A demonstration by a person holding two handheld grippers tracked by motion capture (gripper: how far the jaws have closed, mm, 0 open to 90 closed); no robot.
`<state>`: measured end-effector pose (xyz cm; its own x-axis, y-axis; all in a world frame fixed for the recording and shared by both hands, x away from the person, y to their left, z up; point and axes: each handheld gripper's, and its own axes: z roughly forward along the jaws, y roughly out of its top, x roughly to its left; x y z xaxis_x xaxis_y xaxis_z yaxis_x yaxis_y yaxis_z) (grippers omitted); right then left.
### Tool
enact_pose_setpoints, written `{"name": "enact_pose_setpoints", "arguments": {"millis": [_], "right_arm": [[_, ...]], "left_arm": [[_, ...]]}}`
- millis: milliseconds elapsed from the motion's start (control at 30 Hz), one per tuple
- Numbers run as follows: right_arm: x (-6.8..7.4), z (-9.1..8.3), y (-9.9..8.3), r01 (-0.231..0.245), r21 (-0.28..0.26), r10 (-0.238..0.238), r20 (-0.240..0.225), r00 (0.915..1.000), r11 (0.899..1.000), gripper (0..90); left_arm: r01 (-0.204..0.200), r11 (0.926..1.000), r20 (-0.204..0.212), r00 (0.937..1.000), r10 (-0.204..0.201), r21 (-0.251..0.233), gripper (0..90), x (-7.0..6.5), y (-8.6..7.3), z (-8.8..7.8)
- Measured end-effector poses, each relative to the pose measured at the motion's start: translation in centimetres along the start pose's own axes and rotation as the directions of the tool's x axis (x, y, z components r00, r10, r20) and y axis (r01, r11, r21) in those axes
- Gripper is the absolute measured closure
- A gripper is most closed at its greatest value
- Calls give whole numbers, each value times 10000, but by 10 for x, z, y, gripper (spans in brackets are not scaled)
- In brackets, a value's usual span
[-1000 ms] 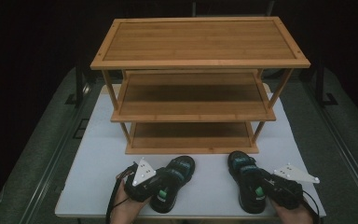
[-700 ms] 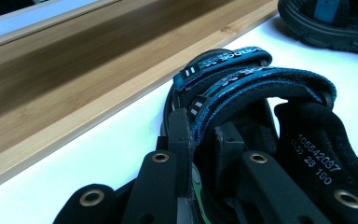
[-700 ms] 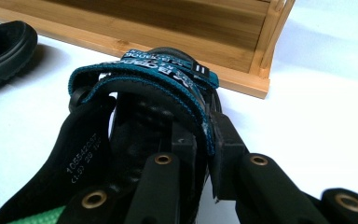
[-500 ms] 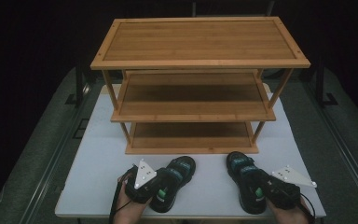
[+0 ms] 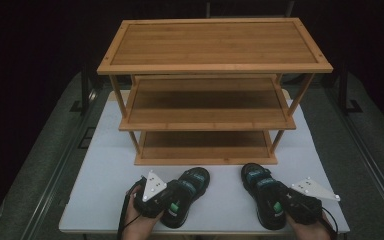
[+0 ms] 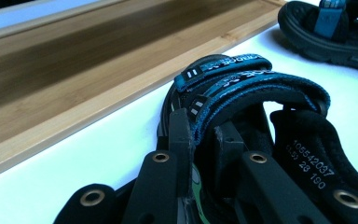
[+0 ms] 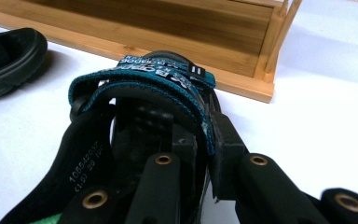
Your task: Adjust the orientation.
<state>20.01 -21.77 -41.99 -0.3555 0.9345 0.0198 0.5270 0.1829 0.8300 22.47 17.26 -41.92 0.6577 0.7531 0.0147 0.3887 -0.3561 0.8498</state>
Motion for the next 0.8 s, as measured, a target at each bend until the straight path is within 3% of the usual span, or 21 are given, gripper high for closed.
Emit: {"name": "enact_pose_setpoints", "arguments": {"millis": [400, 800], "right_arm": [[17, -1, 12, 324, -452, -336, -276, 9991, 9985, 821], [24, 12, 27, 419, -645, -436, -262, 9987, 9970, 820]], "left_arm": [[231, 9990, -285, 9993, -242, -382, 812, 2, 11, -1], [457, 9959, -627, 9967, -507, -785, 812, 3, 24, 15]]}}
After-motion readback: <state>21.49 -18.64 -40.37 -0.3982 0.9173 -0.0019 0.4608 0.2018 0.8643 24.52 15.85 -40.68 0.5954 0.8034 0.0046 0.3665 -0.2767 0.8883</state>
